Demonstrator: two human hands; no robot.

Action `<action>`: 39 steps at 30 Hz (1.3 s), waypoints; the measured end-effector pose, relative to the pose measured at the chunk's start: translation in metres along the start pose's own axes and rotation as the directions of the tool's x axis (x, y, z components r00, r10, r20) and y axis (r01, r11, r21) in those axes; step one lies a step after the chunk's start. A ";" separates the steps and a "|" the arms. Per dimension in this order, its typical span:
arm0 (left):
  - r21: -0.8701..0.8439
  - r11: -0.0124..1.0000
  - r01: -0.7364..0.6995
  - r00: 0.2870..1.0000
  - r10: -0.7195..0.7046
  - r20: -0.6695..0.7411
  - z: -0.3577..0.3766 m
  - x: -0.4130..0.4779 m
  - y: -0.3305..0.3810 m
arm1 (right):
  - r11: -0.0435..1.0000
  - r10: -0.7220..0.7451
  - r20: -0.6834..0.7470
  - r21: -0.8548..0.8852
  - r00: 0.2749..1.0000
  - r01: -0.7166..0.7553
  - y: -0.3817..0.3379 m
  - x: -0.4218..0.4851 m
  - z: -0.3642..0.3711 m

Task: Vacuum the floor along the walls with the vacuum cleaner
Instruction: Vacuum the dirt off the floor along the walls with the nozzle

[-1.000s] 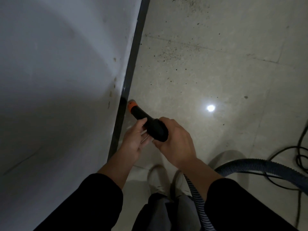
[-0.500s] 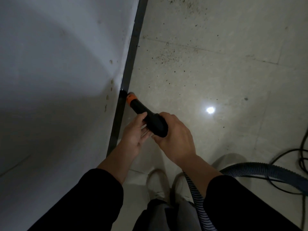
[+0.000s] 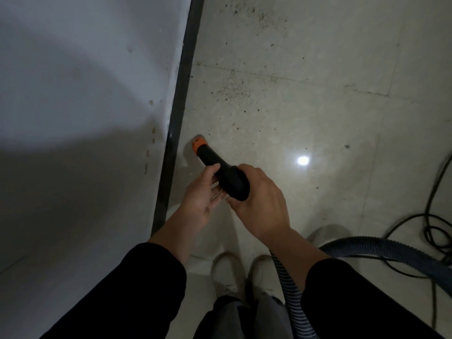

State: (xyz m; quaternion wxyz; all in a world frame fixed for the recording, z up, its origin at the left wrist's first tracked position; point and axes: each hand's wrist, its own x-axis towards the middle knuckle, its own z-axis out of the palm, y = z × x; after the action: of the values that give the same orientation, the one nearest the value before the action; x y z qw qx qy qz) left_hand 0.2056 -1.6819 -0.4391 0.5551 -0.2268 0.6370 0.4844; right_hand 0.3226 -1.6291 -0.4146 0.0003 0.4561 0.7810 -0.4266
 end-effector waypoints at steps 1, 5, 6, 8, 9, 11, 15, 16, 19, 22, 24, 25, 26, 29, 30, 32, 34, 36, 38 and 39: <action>0.007 1.000 0.006 1.000 -0.006 0.002 0.002 0.000 0.000 | 1.000 0.009 -0.001 -0.002 1.000 -0.009 0.000 0.000 -0.002; 0.030 0.999 0.025 0.999 -0.026 0.026 0.015 -0.002 0.002 | 0.999 0.033 -0.029 0.004 0.999 -0.033 0.003 0.000 -0.011; 0.036 0.999 0.032 0.999 -0.033 0.030 0.018 -0.003 0.003 | 0.999 0.040 -0.034 0.003 0.999 -0.040 0.005 0.000 -0.013; 0.049 0.998 0.044 0.998 -0.046 0.034 0.024 -0.004 0.002 | 0.998 0.056 -0.035 0.003 0.998 -0.056 0.007 -0.001 -0.016; 0.053 0.997 0.050 0.998 -0.052 0.037 0.026 -0.005 0.002 | 0.998 0.063 -0.036 0.002 0.997 -0.063 0.008 -0.002 -0.019; 0.053 0.997 0.062 0.997 -0.064 0.049 0.030 -0.008 0.000 | 0.997 0.075 -0.037 -0.002 0.996 -0.075 0.010 -0.005 -0.024; 0.057 0.995 0.087 0.993 -0.091 0.072 0.037 -0.012 -0.006 | 0.994 0.108 -0.041 -0.013 0.993 -0.108 0.014 -0.012 -0.032; 0.060 0.994 0.092 0.993 -0.097 0.074 0.039 -0.013 -0.008 | 0.993 0.115 -0.045 -0.009 0.992 -0.115 0.015 -0.015 -0.033; 0.073 0.991 0.108 0.990 -0.115 0.086 0.044 -0.015 -0.013 | 0.992 0.128 -0.059 -0.007 0.990 -0.129 0.017 -0.020 -0.037; 0.080 0.989 0.121 0.987 -0.129 0.098 0.050 -0.017 -0.016 | 0.989 0.146 -0.068 -0.012 0.987 -0.148 0.020 -0.025 -0.043; 0.092 0.987 0.128 0.985 -0.138 0.105 0.055 -0.019 -0.017 | 0.988 0.151 -0.074 -0.008 0.986 -0.152 0.022 -0.027 -0.047; 0.097 0.987 0.130 0.984 -0.141 0.107 0.057 -0.019 -0.018 | 0.989 0.149 -0.081 -0.007 0.986 -0.150 0.023 -0.028 -0.050; 0.100 0.986 0.132 0.984 -0.143 0.104 0.061 -0.019 -0.019 | 0.989 0.150 -0.088 -0.005 0.985 -0.151 0.024 -0.029 -0.053; 0.109 0.984 0.142 0.983 -0.153 0.101 0.071 -0.019 -0.021 | 0.985 0.170 -0.098 0.019 0.981 -0.169 0.029 -0.029 -0.062; 0.111 0.983 0.144 0.982 -0.156 0.104 0.074 -0.020 -0.022 | 0.985 0.174 -0.099 0.023 0.980 -0.173 0.031 -0.029 -0.065; 0.115 0.982 0.150 0.981 -0.163 0.105 0.081 -0.019 -0.025 | 0.982 0.187 -0.107 0.022 0.977 -0.186 0.035 -0.028 -0.069; 0.126 0.979 0.158 0.979 -0.172 0.110 0.088 -0.018 -0.026 | 0.979 0.202 -0.118 0.036 0.972 -0.199 0.040 -0.029 -0.073; 0.133 0.979 0.153 0.980 -0.168 0.111 0.096 -0.018 -0.027 | 0.978 0.207 -0.126 0.049 0.970 -0.203 0.043 -0.029 -0.079; 0.138 0.978 0.158 0.979 -0.173 0.109 0.104 -0.019 -0.030 | 0.977 0.214 -0.134 0.051 0.967 -0.209 0.047 -0.029 -0.085; 0.142 0.976 0.164 0.977 -0.180 0.111 0.109 -0.019 -0.031 | 0.975 0.221 -0.138 0.056 0.965 -0.215 0.049 -0.030 -0.089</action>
State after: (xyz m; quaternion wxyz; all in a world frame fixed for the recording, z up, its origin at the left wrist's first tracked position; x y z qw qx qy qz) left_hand 0.2896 -1.6053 -0.4230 0.6472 -0.2135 0.6099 0.4043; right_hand 0.4094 -1.5800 -0.3787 -0.0181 0.5687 0.7152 -0.4060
